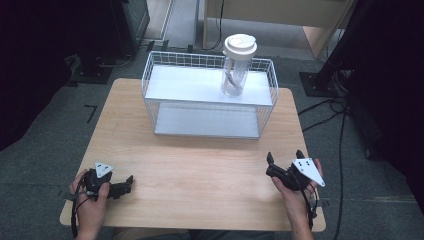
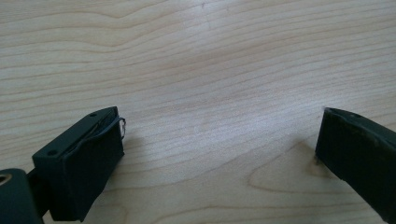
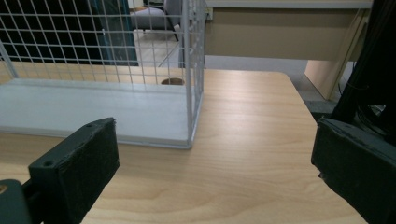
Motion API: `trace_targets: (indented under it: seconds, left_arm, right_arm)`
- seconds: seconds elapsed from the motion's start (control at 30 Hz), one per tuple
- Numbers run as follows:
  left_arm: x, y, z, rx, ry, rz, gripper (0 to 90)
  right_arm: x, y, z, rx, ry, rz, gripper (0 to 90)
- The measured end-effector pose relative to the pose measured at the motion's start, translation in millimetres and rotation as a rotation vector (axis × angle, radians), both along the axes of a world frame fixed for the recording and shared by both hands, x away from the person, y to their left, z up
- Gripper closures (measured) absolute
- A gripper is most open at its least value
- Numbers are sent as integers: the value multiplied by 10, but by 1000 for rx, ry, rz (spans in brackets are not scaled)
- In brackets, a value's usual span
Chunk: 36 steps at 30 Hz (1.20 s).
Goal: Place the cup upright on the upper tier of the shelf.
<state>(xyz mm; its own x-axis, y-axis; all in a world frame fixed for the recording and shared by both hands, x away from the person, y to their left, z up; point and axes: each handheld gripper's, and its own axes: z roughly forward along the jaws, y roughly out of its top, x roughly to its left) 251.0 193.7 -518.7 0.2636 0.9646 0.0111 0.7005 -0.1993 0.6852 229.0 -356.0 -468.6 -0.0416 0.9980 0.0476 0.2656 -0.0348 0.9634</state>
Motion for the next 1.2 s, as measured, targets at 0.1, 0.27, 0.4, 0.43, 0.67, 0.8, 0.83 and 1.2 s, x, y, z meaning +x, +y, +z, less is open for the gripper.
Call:
trace_targets:
  seconds: [0.1, 0.27, 0.4, 0.43, 0.67, 0.8, 0.83, 1.2]
  left_arm:
    - [0, 0, 0, 0, 0, 0, 13]
    - [0, 0, 0, 0, 0, 0, 13]
    - [0, 0, 0, 0, 0, 0, 13]
    - [0, 0, 0, 0, 0, 0, 13]
    - [0, 0, 0, 0, 0, 0, 13]
    - [0, 0, 0, 0, 0, 0, 13]
    - [0, 0, 0, 0, 0, 0, 13]
    - [0, 1, 0, 0, 0, 0, 13]
  right_arm:
    - [-45, -67, -47, 0, 12, -7, 9]
    - [-103, -166, -127, -4, 39, -19, 9]
    - [-157, -259, -200, -7, 71, -35, 9]
    - [-170, -281, -220, -11, 80, -44, 9]
    - [-278, -463, -349, -21, 129, -85, 9]
    - [-347, -546, -418, -27, 160, -98, 9]
    - [-364, -565, -432, -28, 169, -100, 9]
    - [-467, -683, -512, -52, 247, -77, 10]
